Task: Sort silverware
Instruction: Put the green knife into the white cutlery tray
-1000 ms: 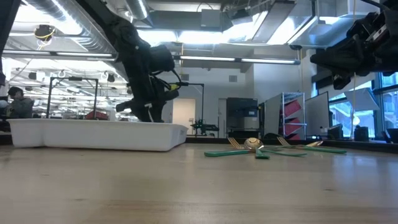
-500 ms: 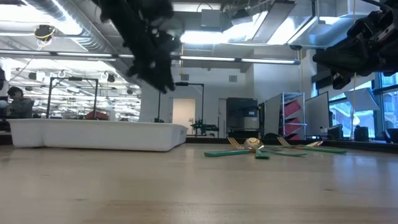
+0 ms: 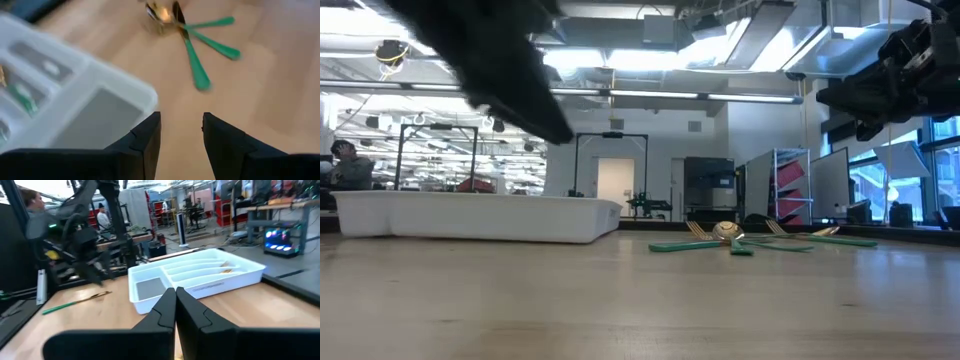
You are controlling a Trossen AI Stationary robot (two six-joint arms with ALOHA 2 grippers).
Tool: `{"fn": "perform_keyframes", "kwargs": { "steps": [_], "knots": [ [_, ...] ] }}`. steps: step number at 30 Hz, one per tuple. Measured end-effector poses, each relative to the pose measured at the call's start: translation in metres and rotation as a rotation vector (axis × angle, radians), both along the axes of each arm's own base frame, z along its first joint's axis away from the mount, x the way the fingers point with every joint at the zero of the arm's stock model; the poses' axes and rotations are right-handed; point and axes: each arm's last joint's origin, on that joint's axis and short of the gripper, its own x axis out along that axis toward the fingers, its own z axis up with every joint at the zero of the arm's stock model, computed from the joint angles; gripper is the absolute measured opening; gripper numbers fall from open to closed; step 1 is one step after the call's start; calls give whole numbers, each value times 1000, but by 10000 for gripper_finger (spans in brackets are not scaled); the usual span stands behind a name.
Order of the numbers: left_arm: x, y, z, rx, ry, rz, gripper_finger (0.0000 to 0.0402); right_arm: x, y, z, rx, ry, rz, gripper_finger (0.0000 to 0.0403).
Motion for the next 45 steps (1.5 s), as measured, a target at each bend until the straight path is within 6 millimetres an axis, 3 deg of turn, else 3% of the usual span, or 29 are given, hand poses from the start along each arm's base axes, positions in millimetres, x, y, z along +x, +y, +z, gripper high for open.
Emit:
{"fn": "perform_keyframes", "kwargs": {
  "steps": [11,15,21,26,31,34,39,45],
  "knots": [
    [-82,-48,-8,-330,139,308,72,-1,3,11,-9,-116,97,10],
    [-94,-57,-23,-419,-75,425,62,-1,3,14,-54,-141,89,10],
    [-93,-56,-46,-499,-192,550,93,-1,1,15,-125,-133,22,10],
    [-68,-72,-38,-489,-249,515,98,-2,0,14,-152,-115,-24,10],
    [-29,-99,-23,-555,-83,490,67,-1,0,13,-155,-104,-18,10],
    [-17,-116,-18,-590,68,530,41,-1,0,12,-155,-99,-15,10],
    [-25,-144,-11,-562,240,643,5,-1,0,9,-136,-70,-10,10],
    [-54,-171,-9,-566,123,639,22,0,0,2,-73,-9,-2,10]
  ]
}}
